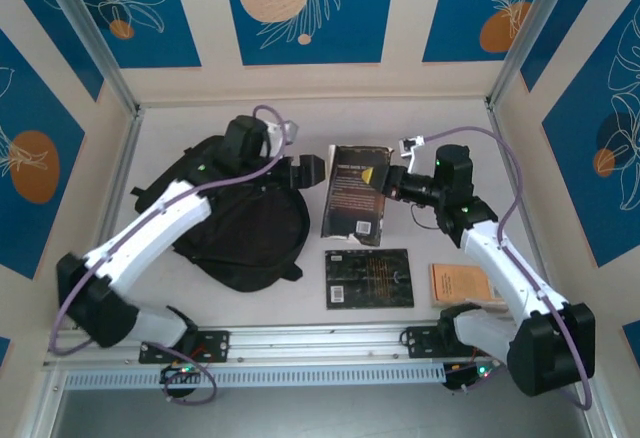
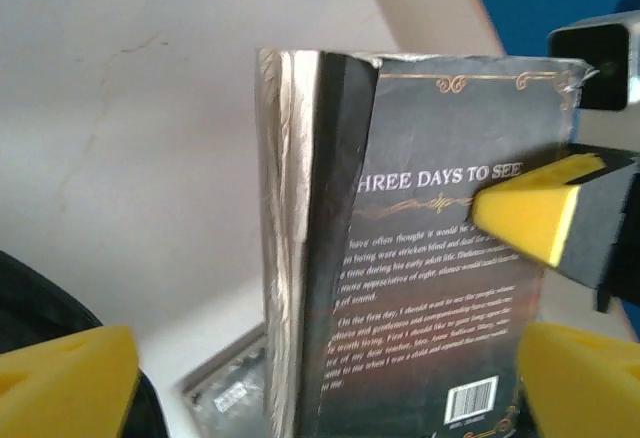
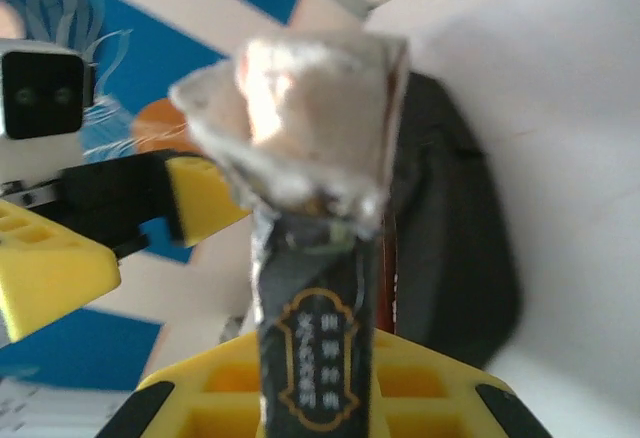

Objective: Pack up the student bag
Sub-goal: Pick up the book from the center of the table, then rotate the book.

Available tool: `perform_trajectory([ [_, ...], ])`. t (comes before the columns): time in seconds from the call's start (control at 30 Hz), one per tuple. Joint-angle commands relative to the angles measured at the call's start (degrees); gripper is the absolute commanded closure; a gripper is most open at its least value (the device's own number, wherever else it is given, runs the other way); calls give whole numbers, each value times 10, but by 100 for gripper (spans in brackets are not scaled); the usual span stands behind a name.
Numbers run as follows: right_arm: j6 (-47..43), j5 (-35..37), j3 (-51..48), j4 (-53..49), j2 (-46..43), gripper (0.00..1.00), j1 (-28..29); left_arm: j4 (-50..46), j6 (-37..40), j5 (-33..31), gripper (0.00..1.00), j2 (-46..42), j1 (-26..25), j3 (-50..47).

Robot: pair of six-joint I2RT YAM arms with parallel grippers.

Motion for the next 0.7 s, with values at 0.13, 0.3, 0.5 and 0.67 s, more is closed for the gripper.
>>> perform_trajectory([
  [0.13, 97, -128, -9, 131, -44, 100, 64, 35, 35, 116, 0, -117, 3, -125],
  [0.3, 152, -134, -21, 194, -62, 100, 102, 61, 28, 148, 0, -189, 3, -171],
  [0.5, 169, -125, -30, 207, -67, 100, 135, 172, -32, 238, 11, -235, -2, -212],
  [0.67, 180, -114, -46, 229, -74, 100, 150, 277, -90, 261, 26, -267, -5, -262],
])
